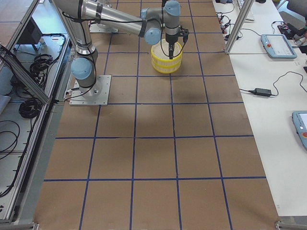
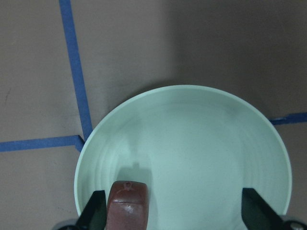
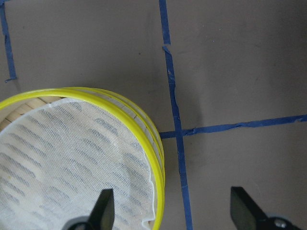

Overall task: Place buns in different layers of steamer
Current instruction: 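Release the top tier and raise the right gripper while the left grasps the brown bun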

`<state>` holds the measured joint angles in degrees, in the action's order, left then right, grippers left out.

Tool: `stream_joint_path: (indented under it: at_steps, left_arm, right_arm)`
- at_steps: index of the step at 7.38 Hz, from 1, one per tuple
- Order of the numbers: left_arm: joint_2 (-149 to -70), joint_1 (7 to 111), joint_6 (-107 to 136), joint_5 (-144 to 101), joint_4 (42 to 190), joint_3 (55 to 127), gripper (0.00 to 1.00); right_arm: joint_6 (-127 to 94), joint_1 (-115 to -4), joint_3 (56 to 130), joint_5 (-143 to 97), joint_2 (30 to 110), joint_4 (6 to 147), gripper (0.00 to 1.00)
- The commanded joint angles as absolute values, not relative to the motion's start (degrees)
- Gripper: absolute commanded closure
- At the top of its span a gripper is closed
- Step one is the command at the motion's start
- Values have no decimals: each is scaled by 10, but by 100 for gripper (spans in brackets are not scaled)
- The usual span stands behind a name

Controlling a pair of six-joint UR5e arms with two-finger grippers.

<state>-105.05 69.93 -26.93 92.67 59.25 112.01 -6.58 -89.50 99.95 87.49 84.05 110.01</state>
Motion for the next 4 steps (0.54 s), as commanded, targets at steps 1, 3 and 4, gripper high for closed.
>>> stream_joint_path:
  at_steps: [1, 3, 4]
  left_arm:
    - [-1056, 677, -296, 929, 601, 1135, 3]
    - [-1070, 678, -296, 912, 601, 1139, 7]
    - [-1077, 678, -298, 913, 601, 1139, 14]
  right_arm:
    - [-64, -889, 922, 876, 887, 950, 4]
    - [-64, -896, 949, 883, 905, 927, 4]
    - [-67, -896, 960, 886, 906, 959, 4]
